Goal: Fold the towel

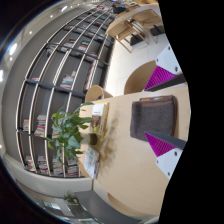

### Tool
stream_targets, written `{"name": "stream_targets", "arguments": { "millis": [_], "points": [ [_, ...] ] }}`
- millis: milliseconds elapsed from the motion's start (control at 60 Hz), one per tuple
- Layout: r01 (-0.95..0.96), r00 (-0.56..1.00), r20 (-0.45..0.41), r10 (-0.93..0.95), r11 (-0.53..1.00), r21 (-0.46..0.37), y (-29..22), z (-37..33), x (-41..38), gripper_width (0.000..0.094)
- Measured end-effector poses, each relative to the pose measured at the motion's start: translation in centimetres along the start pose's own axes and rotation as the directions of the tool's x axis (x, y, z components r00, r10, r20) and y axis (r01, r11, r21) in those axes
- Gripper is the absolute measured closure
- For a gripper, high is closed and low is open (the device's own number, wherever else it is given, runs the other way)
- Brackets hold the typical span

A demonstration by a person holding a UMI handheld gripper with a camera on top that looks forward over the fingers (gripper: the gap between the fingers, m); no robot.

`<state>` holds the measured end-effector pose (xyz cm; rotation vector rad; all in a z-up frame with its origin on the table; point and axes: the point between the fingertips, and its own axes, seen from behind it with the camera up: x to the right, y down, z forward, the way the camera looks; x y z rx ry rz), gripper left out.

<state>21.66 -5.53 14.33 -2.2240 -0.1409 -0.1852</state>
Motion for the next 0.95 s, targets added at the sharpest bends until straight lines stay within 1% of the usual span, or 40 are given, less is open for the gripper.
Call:
{"name": "stream_targets", "arguments": {
  "millis": [133, 267, 350, 567, 683, 950],
  "points": [
    [-0.032, 0.997, 0.067, 0.026, 0.996, 0.086, -2.9, -6.8, -3.9, 0.0136],
    [-0.069, 0.991, 0.121, 0.053, 0.989, 0.131, -3.1, -12.1, -7.7, 0.0137],
    [-0.094, 0.987, 0.146, 0.074, 0.987, 0.133, -1.7, -14.8, -10.0, 0.0136],
    [-0.158, 0.976, 0.171, 0.134, 0.977, 0.140, 1.5, -19.7, -12.8, 0.0139],
    [-0.145, 0.975, 0.191, 0.118, 0.980, 0.133, 3.0, -21.8, -14.5, 0.0147],
    [-0.131, 0.979, 0.170, 0.109, 0.983, 0.125, 5.1, -23.6, -15.2, 0.0139]
  ]
}}
